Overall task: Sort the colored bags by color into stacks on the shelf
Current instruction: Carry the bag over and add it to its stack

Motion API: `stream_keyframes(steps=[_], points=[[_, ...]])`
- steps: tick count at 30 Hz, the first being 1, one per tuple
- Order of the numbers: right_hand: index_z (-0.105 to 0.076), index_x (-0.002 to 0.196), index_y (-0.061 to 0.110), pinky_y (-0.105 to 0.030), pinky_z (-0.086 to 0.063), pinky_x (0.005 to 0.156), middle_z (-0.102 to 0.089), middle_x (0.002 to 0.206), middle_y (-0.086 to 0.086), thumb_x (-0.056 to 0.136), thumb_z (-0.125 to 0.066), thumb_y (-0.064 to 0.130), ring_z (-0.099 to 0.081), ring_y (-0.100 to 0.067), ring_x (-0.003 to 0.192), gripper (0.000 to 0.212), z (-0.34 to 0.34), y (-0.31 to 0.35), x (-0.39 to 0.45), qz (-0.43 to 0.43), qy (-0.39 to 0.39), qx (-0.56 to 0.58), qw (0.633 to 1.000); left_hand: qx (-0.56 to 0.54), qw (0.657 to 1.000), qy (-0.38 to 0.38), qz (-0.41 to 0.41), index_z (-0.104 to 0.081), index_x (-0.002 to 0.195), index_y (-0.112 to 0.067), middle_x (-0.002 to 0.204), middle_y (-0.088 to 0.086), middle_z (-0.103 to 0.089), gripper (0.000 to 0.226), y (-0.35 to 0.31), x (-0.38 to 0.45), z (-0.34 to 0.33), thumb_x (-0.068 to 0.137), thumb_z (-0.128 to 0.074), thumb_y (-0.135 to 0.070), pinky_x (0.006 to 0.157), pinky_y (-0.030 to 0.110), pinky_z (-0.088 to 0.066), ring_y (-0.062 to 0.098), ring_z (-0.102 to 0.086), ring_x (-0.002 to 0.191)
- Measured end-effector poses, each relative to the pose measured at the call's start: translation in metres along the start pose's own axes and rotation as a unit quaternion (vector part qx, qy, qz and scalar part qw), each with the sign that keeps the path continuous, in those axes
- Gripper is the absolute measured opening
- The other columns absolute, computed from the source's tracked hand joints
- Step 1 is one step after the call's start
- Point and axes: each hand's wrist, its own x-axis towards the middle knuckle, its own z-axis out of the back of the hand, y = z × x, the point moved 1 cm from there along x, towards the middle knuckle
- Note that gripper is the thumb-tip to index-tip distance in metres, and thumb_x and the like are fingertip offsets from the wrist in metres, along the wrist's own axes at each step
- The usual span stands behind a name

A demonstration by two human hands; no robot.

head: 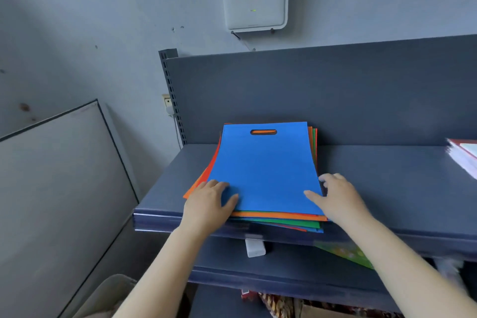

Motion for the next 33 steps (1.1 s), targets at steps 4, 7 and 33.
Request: stream_keyframes(steps=[4,7,33], points=[[-0.064,0.088,0.012,-0.027,-0.032,0.047,-0.054,0.060,0.002,0.082,-0.071,0.038,-0.052,-0.015,0.058,0.028,-0.006,-0.010,-0.001,-0.061,-0.020,0.115,0.991,-0.049,0.998,-0.027,-0.010,-0.058,0.127,-0.024,0.129,-0.012,-0.056,0.042,0.004,-0.005,-0.005,0.093,-0.049,-0.046,0.095,0.020,-0.033,0.010,-0.046,0.122],[-0.063,0.077,0.014,-0.028,-0.037,0.050,-0.061,0.061,-0.005,0.078,-0.076,0.034,-0.058,-0.021,0.063,0.024,-0.005,-0.010,-0.001,-0.071,-0.053,0.129,0.988,-0.062,0.998,-0.025,-0.017,-0.057,0.129,-0.026,0.134,-0.013,-0.053,0.043,0.003,-0.004,-0.005,0.093,-0.048,-0.047,0.099,0.018,-0.032,0.007,-0.044,0.125],[-0.068,0.093,0.025,0.005,-0.038,0.063,-0.061,0.080,0.030,0.090,-0.055,0.003,-0.061,0.005,0.074,0.026,-0.005,-0.042,0.017,-0.040,-0.204,0.268,0.941,-0.162,0.961,-0.024,0.222,-0.066,0.111,-0.011,0.110,0.004,-0.064,0.042,0.041,0.044,-0.002,0.078,-0.074,-0.037,0.078,0.028,-0.038,0.022,-0.057,0.099]])
